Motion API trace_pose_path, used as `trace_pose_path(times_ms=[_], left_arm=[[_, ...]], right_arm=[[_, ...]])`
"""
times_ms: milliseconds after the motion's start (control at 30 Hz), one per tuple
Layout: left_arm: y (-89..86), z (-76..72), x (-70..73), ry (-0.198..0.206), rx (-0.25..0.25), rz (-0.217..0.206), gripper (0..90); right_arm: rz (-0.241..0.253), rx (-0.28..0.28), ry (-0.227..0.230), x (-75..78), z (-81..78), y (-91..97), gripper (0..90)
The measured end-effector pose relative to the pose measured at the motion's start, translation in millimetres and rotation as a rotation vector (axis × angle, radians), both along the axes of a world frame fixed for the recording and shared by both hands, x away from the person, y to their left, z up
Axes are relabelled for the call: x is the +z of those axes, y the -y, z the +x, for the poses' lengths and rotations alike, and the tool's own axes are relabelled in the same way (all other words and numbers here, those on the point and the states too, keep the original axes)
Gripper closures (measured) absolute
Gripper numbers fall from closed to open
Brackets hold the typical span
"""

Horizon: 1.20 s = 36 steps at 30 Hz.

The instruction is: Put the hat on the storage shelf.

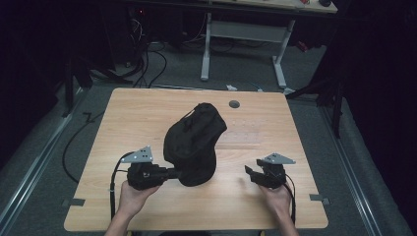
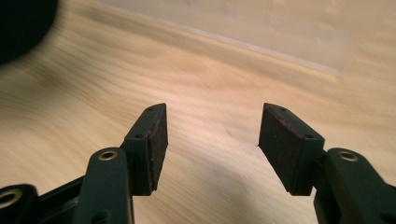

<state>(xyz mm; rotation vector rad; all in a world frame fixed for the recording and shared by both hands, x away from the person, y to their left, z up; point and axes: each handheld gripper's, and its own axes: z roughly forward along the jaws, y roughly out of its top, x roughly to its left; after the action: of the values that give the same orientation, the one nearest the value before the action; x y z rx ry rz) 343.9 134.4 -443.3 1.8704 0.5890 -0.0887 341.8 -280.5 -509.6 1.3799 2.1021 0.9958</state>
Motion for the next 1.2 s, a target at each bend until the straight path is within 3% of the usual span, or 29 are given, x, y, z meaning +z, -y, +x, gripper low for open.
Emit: trace_pose_path(times_ms=[233,533,1033,1200], left_arm=[[-2.5,2.6,6.2,0.028,0.061,-0.003,86.8],[-5.3,9.3,8.2,0.037,0.117,0.004,86.8],[-8.5,26.6,30.9,0.104,0.215,-0.002,86.8],[-6.8,32.0,35.0,0.12,0.241,0.015,86.8]], right_arm=[[-0.068,-0.079,-0.034,-18.1,0.9,5.6,39.8],[-0.062,-0.124,-0.035,-21.2,1.7,7.9,35.8],[-0.064,-0.121,-0.034,-21.3,1.8,7.7,34.8],[-0.064,-0.12,-0.035,-21.2,1.7,7.7,34.7]])
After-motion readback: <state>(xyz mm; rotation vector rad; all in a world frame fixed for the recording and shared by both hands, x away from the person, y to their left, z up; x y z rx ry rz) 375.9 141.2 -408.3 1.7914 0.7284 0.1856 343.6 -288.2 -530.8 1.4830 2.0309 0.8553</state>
